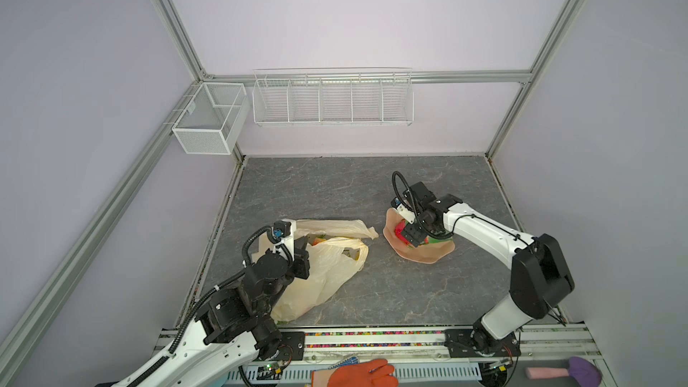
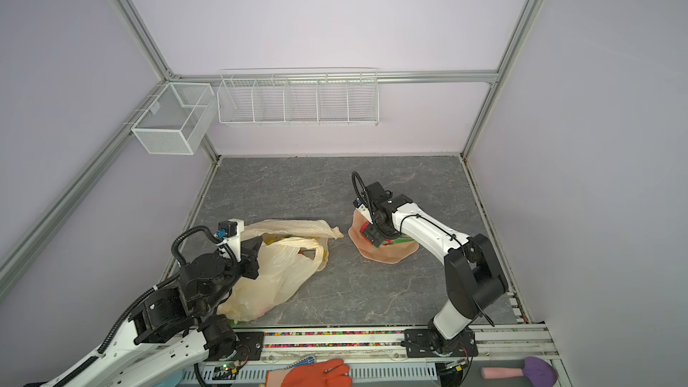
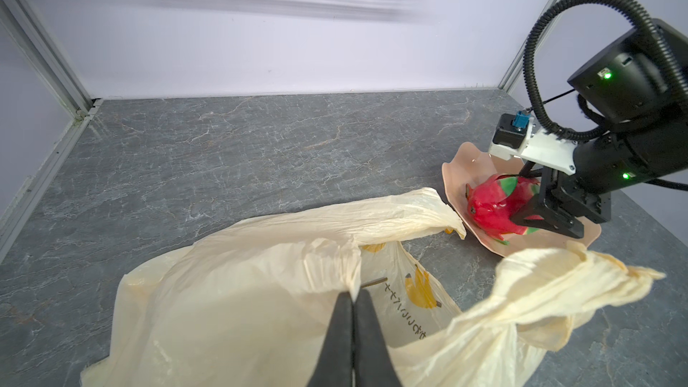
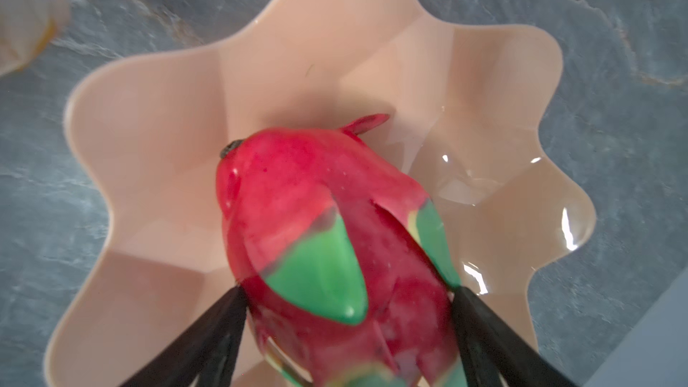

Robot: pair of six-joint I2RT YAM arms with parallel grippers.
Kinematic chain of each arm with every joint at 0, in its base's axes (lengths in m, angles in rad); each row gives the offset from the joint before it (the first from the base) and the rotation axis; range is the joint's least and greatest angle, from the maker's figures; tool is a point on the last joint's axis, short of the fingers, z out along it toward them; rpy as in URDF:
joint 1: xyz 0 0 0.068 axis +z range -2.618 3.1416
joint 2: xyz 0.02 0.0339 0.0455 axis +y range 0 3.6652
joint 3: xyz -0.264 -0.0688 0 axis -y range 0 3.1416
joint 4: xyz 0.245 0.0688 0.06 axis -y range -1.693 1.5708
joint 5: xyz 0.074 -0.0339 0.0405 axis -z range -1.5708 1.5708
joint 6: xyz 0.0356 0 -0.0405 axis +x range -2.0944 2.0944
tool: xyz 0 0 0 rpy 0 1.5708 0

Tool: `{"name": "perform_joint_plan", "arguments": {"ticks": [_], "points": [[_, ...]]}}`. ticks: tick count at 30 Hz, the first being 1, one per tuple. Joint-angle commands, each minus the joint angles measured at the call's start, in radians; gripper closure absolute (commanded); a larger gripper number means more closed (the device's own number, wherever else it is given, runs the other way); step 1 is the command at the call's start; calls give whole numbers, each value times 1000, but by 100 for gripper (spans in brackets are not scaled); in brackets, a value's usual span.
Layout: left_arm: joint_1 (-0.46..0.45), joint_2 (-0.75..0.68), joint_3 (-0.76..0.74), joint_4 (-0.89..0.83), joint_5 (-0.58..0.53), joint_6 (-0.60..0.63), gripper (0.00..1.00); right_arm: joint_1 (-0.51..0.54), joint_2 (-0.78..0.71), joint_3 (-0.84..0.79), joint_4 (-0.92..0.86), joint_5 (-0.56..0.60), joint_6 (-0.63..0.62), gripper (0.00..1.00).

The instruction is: Place the fruits into the plastic bag

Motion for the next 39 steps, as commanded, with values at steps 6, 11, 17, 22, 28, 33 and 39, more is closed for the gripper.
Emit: {"name": "perform_joint_plan", "arguments": {"ticks": [6,11,17,22,28,33,39], "points": [[0,2,12,-4,-7,-9,100,-31,0,-39,41,68,60,12],[1,-6,12,-6,-12,-10,100,-59,54,-13,6,-31,78,12],[1,-7,15,-13,-12,-10,100,-70,93,-10,-2,-63,101,11],[1,-12,15,-17,-16,-10,100,-71,67,10,-8,-22,109,1],[1,-7,15,-13,-17,-7,100,-72,-21,47,4,5,130,12],[1,1,13,-5,-14,-4,100,-73,-60,51,19,7,120,20],[1,1,13,-3,-10,-3,100,-74,-51,59,2,-3,115,23]]}}
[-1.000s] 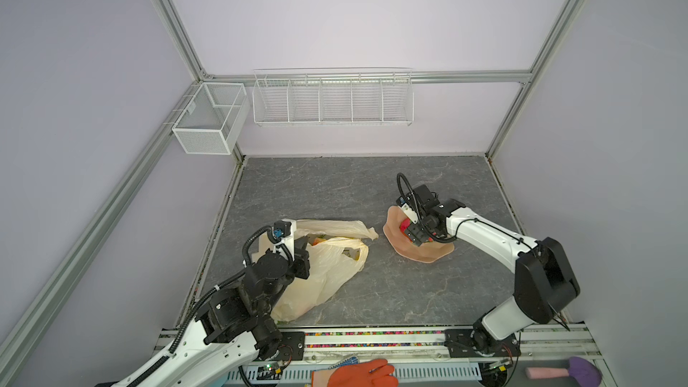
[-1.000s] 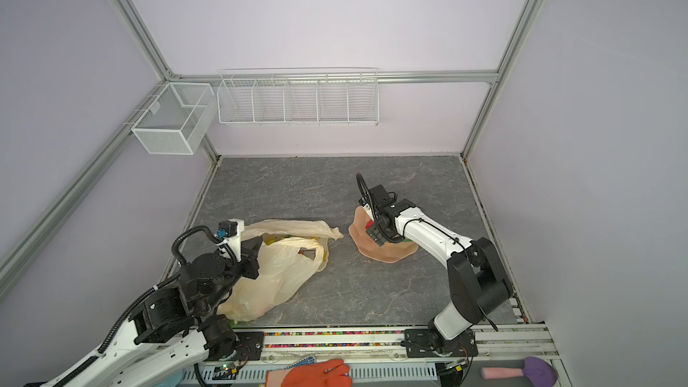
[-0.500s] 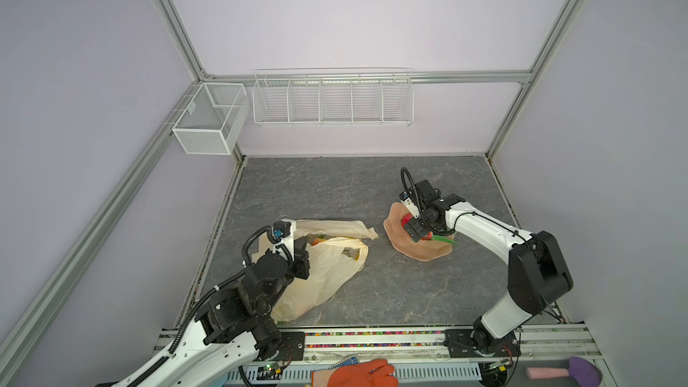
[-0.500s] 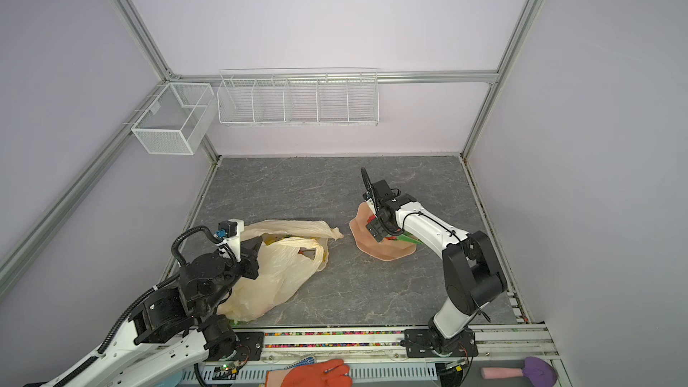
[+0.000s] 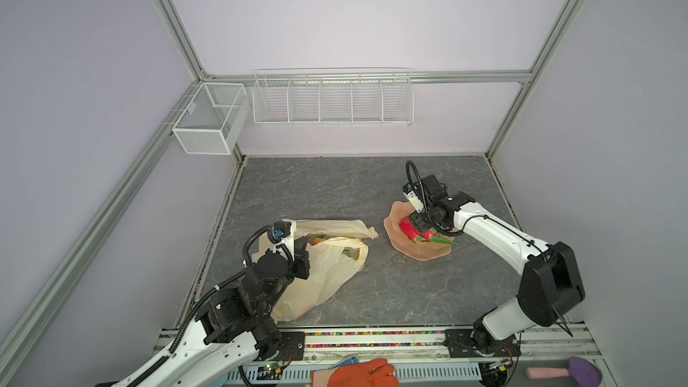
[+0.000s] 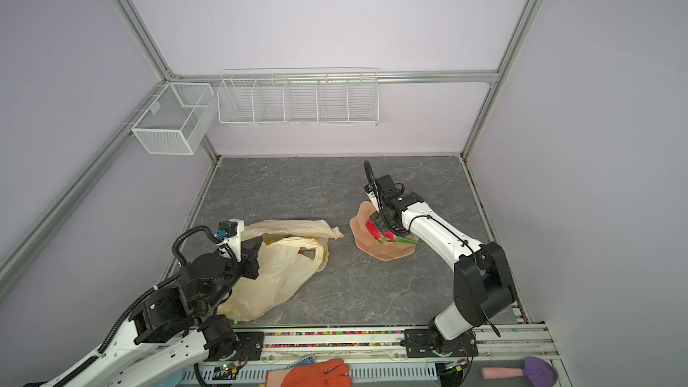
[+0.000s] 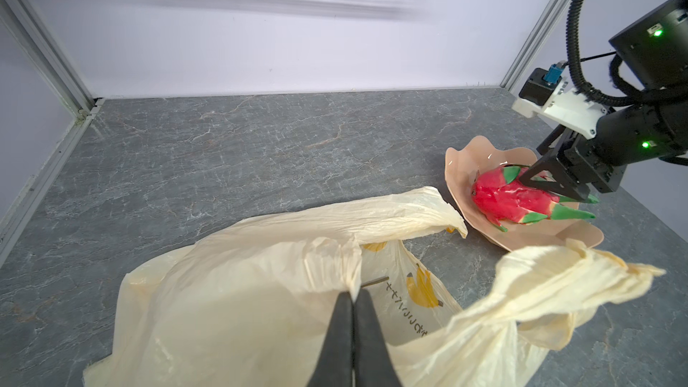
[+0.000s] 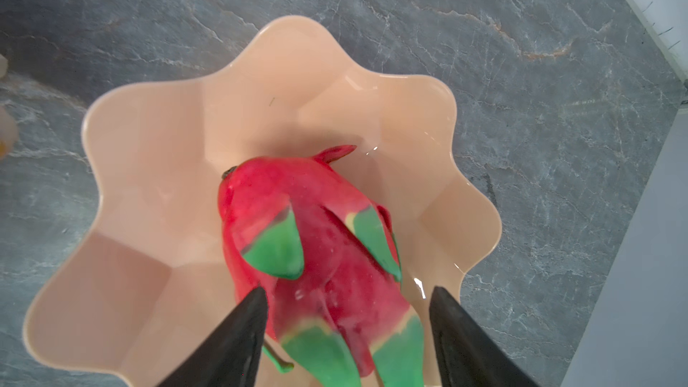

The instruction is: Place the fruits into the plastic bag

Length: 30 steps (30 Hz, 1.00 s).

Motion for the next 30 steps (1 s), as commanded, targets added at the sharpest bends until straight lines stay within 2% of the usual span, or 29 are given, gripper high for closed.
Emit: {"name": "perform_joint_plan", "arguments": {"ticks": [1,2,5,11,17,22,30], "points": [[1,0,13,-1,-7,-3,100,-5,-10,22,-30,-13,-2,10],[1,-2,13,-2,-7,-3,100,-6,-13,30,-36,-22,-5,0],[1,-3,13,-4,-8,-5,100,-14,-11,60,-72,-99,-47,12],[1,-6,13,-3,-4,-5,100,-38,66,141,-225,-276,-194,12],[1,-3,13,-4,1,-6,100,-74,160,250,-313,-285,-292,12],[0,-3,12,-5,0,-8,100,-78,237,326,-333,-256,-337,12],[0,-3,12,-9,-5,-11,100,-89,358,391,-398,-294,-379,12]]}}
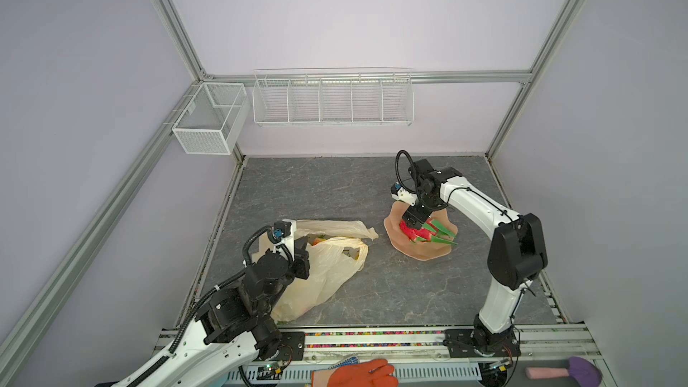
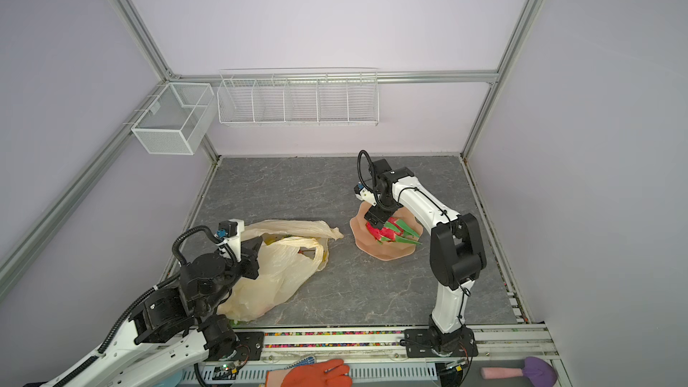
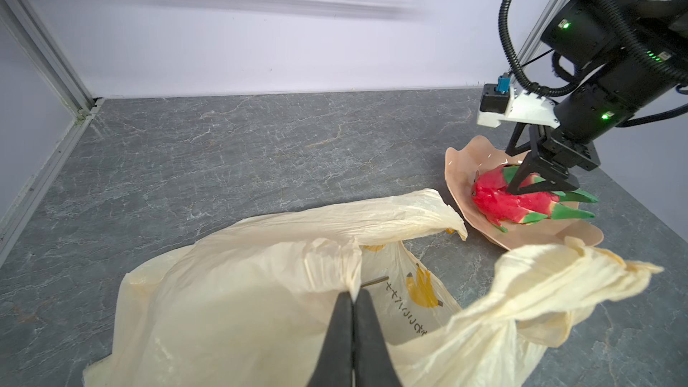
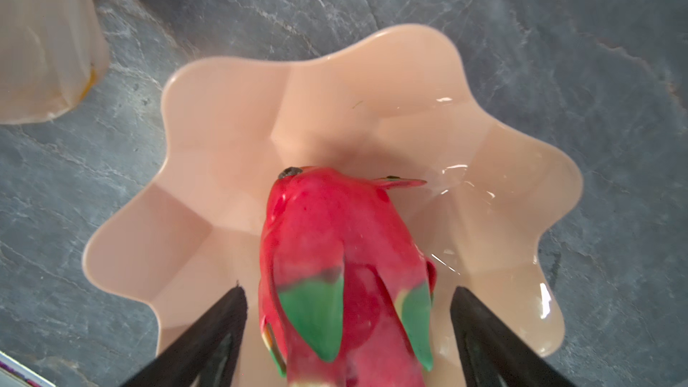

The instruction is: Place the fruits into the plastic bag

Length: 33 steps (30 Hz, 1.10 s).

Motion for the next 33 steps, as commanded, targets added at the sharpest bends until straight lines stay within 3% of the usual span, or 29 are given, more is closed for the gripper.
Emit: {"name": "perform_joint_plan", "arguments": {"ticks": [1,24,33], "points": [[0,-3,12,-10,-6,-10,100,-13,48,29,-69,-34,-45,12],[1,-4,8,-9,-9,-13,100,-18,123,-78,-57,-43,-13,12],[1,-5,7,-8,-13,-13,100,-34,40,-125,3,-26,8,12]]}}
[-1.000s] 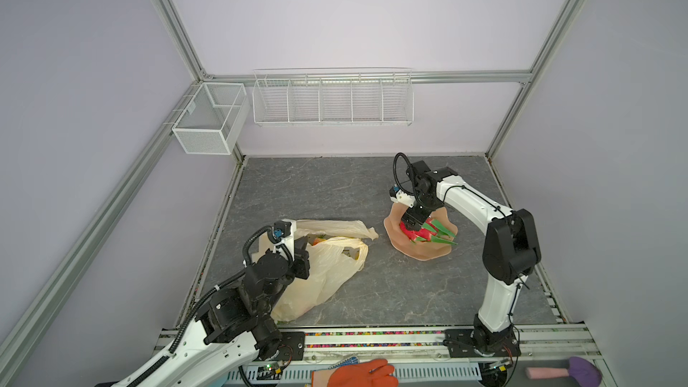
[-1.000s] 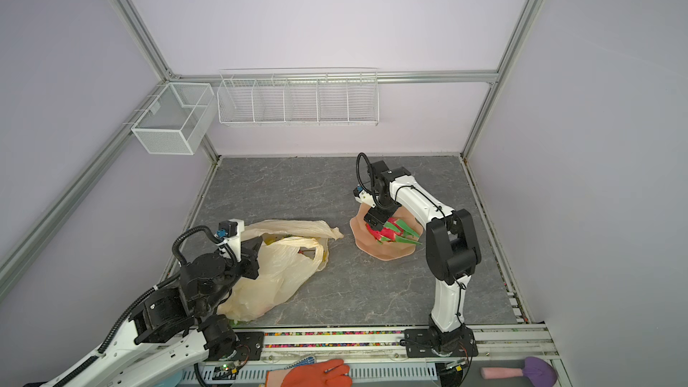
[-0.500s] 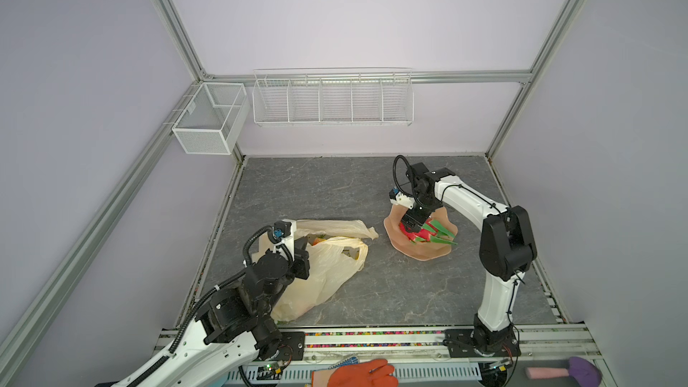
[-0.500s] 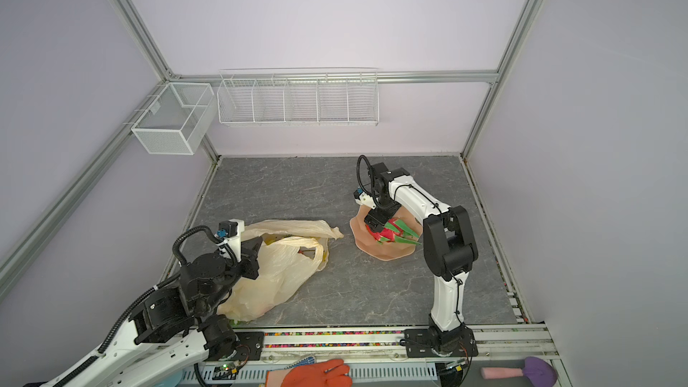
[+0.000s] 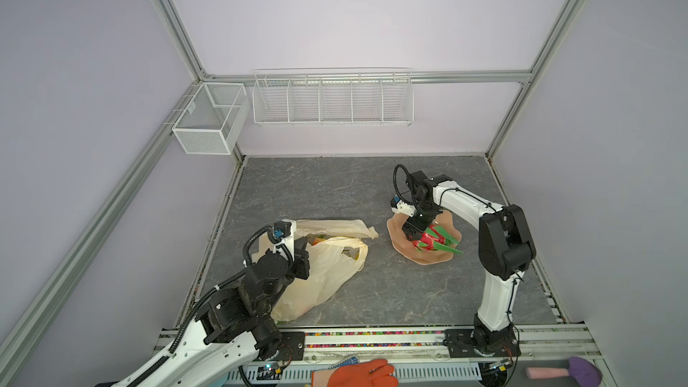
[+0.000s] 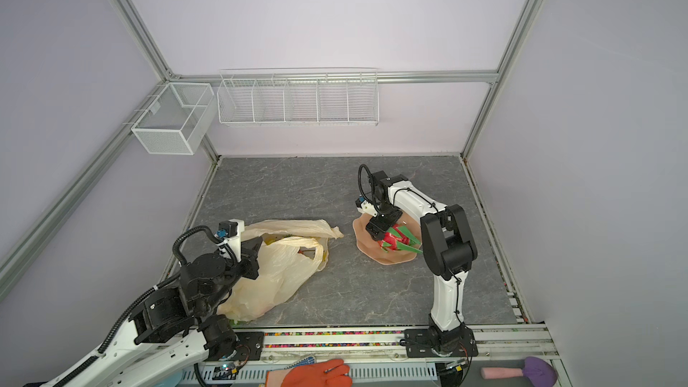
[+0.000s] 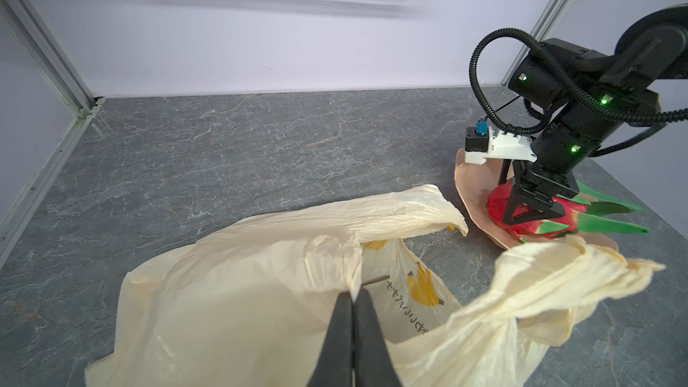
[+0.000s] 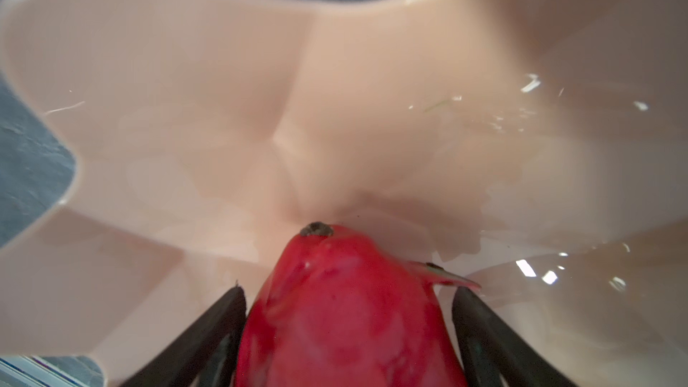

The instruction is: Place the fruits into the plastic bag

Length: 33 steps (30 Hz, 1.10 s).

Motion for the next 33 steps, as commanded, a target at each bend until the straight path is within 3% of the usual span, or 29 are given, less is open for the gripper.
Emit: {"name": "perform_joint_plan", "arguments": {"ticks": [1,6,19,25,26,28,30,32,33], "points": [[1,-3,6,-2,-12,-12,100,-17,-30,-28,-18,2,7,12],[0,-3,6,-1,-9,-12,100,-18,-38,-28,-10,7,7,1],[1,-3,5,-1,-14,-13,100,-19,-84,23,22,-29,60,42],[0,-3,4,-2,-17,-12,100,-19,-81,45,62,-55,82,50],[1,-3,5,-2,-17,-12,100,-21,-81,54,56,-50,90,49],[1,-3,7,-6,-19,-13,100,-22,-89,72,38,-34,105,25],[0,-6,9,-14,-24,-14,100,-23,-117,78,4,-19,115,8],[1,-11,9,-15,-26,-15,100,-25,-149,80,-13,-3,142,1],[1,-13,7,-14,-29,-14,100,-29,-162,83,-24,-4,160,3]]}}
